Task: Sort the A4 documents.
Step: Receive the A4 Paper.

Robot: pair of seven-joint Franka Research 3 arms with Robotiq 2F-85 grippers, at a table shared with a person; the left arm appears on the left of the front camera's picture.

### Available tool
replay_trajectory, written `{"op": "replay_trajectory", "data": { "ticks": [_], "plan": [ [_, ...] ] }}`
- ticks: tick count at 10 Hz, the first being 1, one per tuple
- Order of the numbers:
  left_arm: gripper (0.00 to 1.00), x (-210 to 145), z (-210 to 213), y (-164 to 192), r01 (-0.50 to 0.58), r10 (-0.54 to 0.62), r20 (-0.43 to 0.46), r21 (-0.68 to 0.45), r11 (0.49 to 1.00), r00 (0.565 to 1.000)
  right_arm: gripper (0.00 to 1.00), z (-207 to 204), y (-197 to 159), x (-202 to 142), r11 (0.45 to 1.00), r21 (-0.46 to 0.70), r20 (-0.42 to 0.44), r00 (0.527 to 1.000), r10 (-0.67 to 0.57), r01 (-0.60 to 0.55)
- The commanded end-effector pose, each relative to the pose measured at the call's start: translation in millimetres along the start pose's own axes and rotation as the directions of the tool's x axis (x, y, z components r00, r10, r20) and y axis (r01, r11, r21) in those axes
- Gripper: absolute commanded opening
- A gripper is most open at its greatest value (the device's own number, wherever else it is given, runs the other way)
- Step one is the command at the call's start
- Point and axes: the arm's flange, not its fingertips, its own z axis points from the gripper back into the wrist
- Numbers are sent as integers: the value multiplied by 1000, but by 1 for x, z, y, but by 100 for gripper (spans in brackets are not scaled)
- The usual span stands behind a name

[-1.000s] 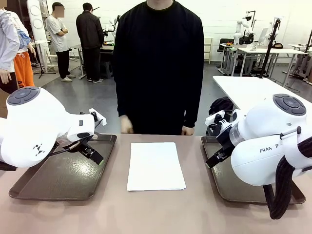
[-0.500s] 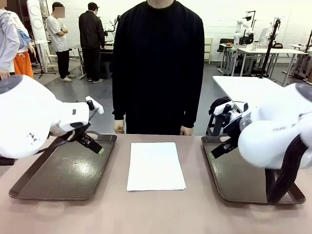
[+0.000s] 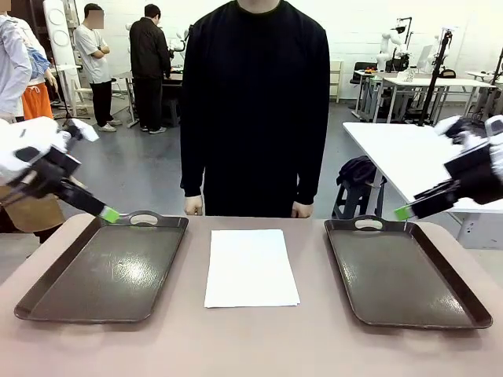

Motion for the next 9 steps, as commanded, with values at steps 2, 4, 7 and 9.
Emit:
{"op": "replay_trajectory", "data": {
  "ticks": [2,4,7,9],
  "plan": [
    [100,-32,36,0,23,-23,12,-40,999,1000,100,35,4,-47,995,34,32,995,-91,90],
    [100,-46,64,10,75,-66,111,-83,994,992,100,40,-2,-51,991,48,39,991,-130,128],
    [100,-54,67,14,50,-36,118,-112,992,992,100,37,-4,-51,989,59,45,989,-137,135],
    [100,-55,66,16,52,-39,117,-113,992,992,100,39,-5,-51,989,52,52,988,-144,141]
  ]
}}
